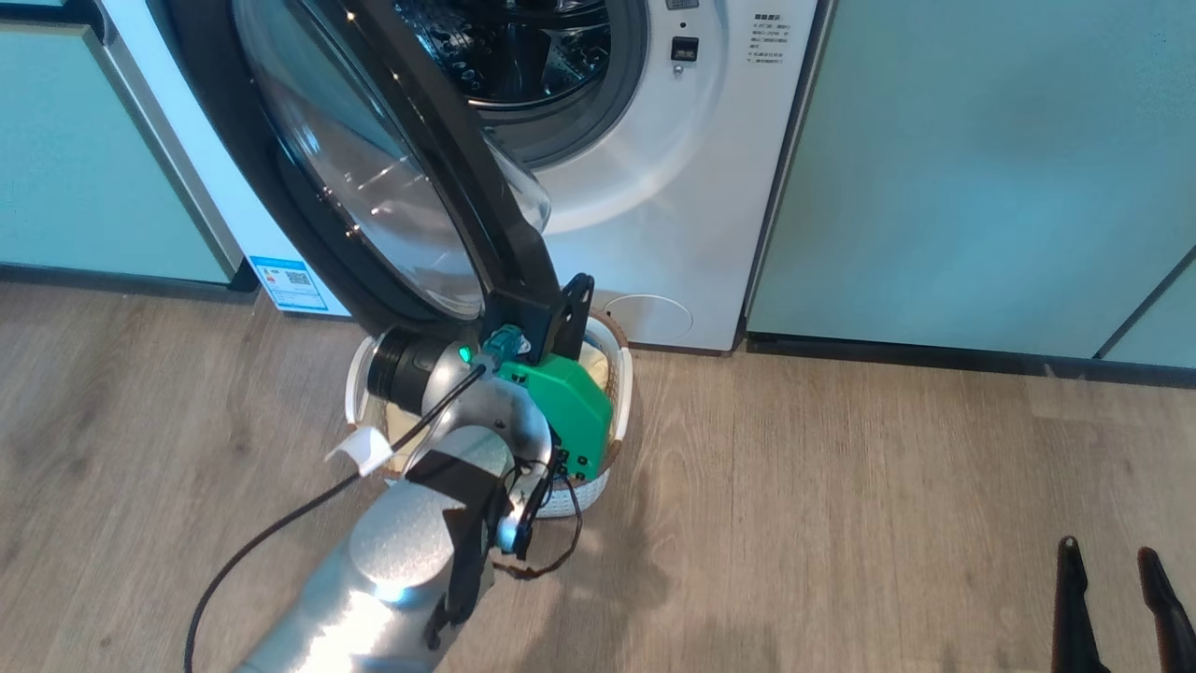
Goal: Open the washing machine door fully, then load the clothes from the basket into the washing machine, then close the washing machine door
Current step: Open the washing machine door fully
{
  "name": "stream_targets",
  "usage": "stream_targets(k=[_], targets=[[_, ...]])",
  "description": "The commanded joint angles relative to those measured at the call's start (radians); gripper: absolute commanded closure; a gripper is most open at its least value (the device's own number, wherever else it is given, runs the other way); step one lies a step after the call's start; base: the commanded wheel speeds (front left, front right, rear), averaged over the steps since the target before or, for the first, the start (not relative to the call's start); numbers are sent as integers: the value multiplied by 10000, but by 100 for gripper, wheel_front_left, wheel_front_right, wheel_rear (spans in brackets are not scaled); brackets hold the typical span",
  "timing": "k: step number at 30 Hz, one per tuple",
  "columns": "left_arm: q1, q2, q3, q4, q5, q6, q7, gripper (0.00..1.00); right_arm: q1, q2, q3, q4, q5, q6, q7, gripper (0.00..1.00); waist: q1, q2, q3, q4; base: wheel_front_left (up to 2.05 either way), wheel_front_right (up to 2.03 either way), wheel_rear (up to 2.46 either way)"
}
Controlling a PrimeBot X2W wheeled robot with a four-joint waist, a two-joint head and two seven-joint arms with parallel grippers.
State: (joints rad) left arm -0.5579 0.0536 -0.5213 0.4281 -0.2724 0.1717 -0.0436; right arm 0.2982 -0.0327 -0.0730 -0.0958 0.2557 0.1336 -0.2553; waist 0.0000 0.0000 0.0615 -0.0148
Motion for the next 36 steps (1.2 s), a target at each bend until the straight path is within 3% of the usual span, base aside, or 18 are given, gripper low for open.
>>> stream_targets(k=[1, 15, 36], targets=[[-683, 210, 400, -206, 69, 64, -134, 100, -534, -175, 162, -280, 54, -29, -65, 0, 0, 0, 12, 6, 0, 0, 0], [-610, 187, 370, 204, -83, 282, -406, 100, -431, -175, 107, -314, 24, -29, -65, 0, 0, 0, -86, 175, 0, 0, 0], [768, 494, 102, -1182, -29, 946, -530, 100, -239, -175, -82, -434, -76, -29, -65, 0, 0, 0, -181, 1649, 0, 0, 0]])
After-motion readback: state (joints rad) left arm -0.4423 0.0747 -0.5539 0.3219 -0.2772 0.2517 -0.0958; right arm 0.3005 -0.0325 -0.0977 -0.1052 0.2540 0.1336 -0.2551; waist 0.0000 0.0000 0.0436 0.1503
